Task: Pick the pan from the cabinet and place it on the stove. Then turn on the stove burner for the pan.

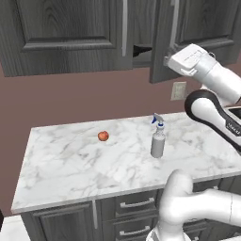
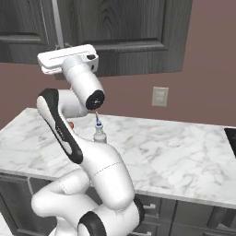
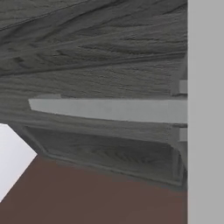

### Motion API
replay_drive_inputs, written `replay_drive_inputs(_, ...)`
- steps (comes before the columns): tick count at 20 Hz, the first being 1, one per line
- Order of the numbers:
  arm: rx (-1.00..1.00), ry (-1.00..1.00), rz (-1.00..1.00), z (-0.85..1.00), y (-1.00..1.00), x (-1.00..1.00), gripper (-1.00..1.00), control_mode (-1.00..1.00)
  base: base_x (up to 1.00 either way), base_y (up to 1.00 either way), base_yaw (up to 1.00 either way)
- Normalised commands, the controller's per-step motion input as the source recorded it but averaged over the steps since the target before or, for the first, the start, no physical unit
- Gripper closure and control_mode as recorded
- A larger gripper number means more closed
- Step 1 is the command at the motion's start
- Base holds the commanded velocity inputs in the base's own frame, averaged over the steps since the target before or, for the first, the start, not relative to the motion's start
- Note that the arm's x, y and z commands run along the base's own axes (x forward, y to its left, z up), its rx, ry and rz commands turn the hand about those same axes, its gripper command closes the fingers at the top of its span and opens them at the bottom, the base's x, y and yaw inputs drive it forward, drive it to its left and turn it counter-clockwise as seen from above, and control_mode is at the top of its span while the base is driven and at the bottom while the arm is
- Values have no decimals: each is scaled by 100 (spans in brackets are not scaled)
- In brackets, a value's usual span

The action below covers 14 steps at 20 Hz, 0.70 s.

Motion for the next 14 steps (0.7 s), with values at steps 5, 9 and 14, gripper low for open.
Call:
replay_drive_inputs(5, -6, 0, 5, 0, -9, -66, 100, -100, 0, 0, 0)
replay_drive_inputs(9, -11, 0, 0, 0, -4, -83, 100, -100, 0, 0, 0)
replay_drive_inputs(14, -7, -4, -2, 0, -11, -90, 100, -100, 0, 0, 0)
